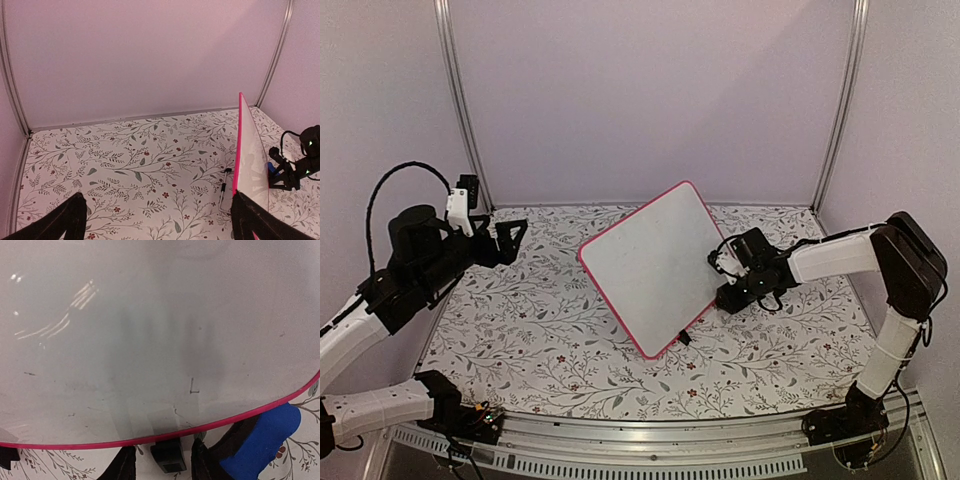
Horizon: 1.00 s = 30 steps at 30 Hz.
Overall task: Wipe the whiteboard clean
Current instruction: Move the whiteboard to the center of the board.
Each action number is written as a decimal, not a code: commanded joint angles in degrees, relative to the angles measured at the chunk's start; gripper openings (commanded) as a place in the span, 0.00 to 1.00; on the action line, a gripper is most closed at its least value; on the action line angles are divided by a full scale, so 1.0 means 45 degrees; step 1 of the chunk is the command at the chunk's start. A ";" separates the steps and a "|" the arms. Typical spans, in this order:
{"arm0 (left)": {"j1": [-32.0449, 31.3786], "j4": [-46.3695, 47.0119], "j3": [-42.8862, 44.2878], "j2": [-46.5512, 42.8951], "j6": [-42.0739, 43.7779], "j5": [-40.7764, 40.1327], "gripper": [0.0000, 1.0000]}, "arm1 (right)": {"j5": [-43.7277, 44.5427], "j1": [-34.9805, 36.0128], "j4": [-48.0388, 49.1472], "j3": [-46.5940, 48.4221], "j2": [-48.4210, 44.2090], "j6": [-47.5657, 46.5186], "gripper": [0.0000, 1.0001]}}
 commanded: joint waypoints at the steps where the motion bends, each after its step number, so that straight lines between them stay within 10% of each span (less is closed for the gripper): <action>1: -0.0111 -0.0026 0.0060 0.0078 -0.0005 -0.0119 1.00 | 0.0167 -0.0025 0.0690 -0.0102 0.0261 -0.0049 0.33; 11: -0.0093 -0.0039 0.0070 0.0040 0.0010 -0.0188 1.00 | 0.1045 0.0839 0.1412 -0.0165 0.0330 0.0769 0.00; 30: -0.0073 -0.0053 0.0060 -0.0192 -0.0015 -0.0409 1.00 | 0.3907 0.1864 -0.0125 0.2882 0.1669 0.3771 0.00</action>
